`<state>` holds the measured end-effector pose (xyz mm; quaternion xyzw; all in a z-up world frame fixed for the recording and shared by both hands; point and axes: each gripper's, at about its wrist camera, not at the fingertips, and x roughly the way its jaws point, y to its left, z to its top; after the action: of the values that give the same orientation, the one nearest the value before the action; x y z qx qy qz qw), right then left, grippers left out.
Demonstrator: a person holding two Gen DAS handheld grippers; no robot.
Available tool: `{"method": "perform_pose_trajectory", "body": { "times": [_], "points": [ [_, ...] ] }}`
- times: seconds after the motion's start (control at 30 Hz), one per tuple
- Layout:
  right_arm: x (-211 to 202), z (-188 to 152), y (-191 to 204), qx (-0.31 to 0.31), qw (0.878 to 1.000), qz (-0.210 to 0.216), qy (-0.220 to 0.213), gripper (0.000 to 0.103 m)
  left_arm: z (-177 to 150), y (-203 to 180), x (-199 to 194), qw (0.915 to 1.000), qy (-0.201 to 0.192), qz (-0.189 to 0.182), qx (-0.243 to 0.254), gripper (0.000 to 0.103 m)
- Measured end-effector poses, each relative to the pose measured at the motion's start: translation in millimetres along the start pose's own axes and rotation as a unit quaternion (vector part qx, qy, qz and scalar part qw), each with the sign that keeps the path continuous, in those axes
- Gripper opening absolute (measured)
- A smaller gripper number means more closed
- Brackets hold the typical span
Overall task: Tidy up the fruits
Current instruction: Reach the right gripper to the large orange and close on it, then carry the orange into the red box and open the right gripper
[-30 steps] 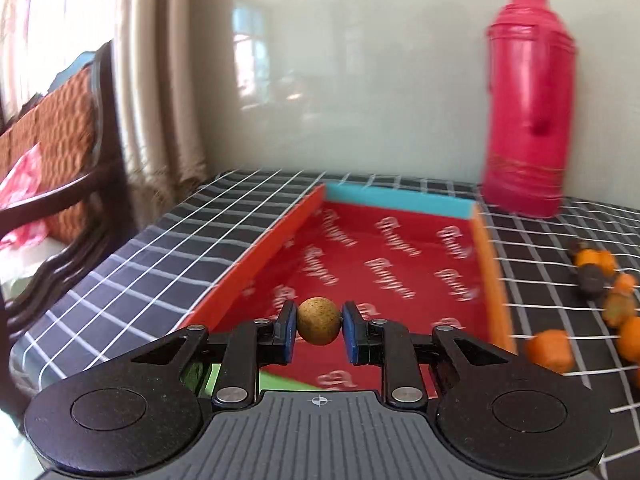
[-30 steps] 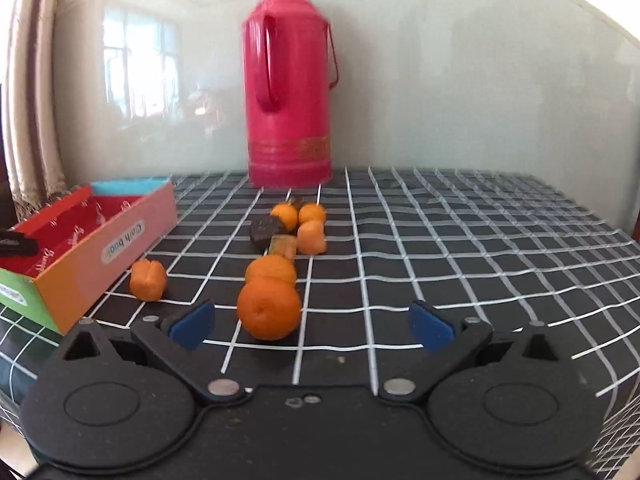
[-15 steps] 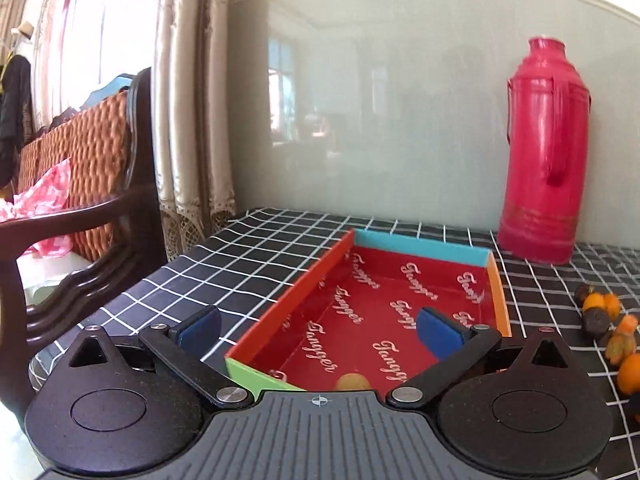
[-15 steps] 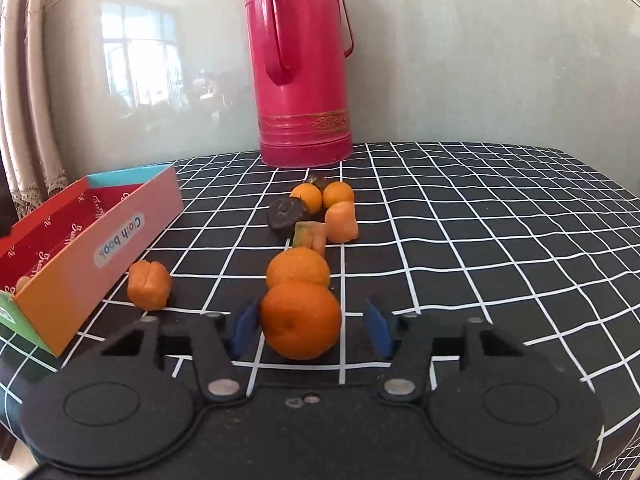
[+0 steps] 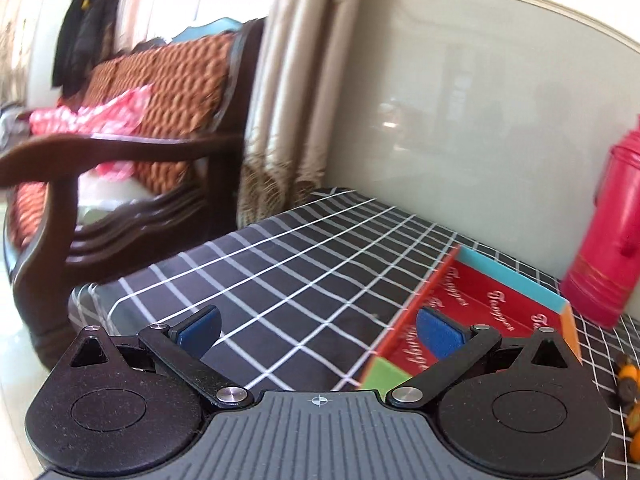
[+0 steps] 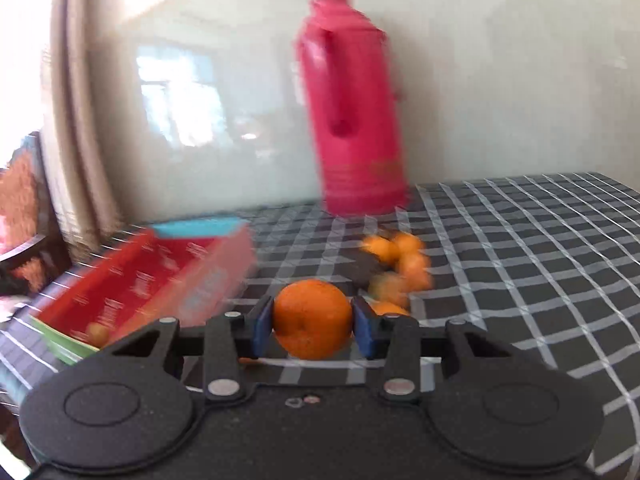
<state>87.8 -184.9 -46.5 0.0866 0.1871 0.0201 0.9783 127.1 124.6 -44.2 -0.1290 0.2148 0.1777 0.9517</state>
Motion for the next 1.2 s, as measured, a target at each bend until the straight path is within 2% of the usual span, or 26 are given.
{"method": "perform_pose_trajectory", "body": {
  "times": [0.17,0.3,0.6,0.73,0.8,0.87,0.93,0.97,1.0,1.1,1.2],
  "points": [
    [16,11,46,-0.041,0.997,0.068,0.0,0.034,0,19,5,0.9997,0.004,0.016,-0.015,0.103],
    [31,9,83,-0.083,0.991,0.104,0.014,0.034,0,31,5,0.9994,0.001,0.03,-0.016,0.103],
    [58,-12,118,-0.131,0.983,0.113,0.058,0.035,2,50,8,0.9986,0.001,0.048,-0.021,0.103],
    [42,-7,113,-0.126,0.984,0.119,0.03,0.05,2,49,9,0.9986,0.001,0.049,-0.02,0.103],
    [32,0,108,-0.121,0.986,0.114,0.007,0.06,2,46,9,0.9988,0.001,0.046,-0.016,0.103],
    [23,6,99,-0.114,0.988,0.103,-0.013,0.076,1,41,7,0.9991,-0.001,0.042,-0.01,0.103],
    [16,12,88,-0.11,0.99,0.084,-0.029,0.084,1,35,5,0.9993,-0.005,0.037,-0.002,0.103],
    [13,13,82,-0.109,0.991,0.072,-0.037,0.093,0,31,3,0.9994,-0.008,0.035,0.003,0.103],
    [9,15,76,-0.108,0.991,0.057,-0.046,0.098,0,27,1,0.9994,-0.011,0.031,0.008,0.103],
    [1,17,55,-0.106,0.992,0.009,-0.061,0.097,-2,14,-7,0.9993,-0.023,0.013,0.025,0.103],
    [-4,18,24,-0.058,0.995,-0.042,-0.07,0.097,-5,-5,-20,0.9978,-0.041,-0.016,0.05,0.103]
  ]
}}
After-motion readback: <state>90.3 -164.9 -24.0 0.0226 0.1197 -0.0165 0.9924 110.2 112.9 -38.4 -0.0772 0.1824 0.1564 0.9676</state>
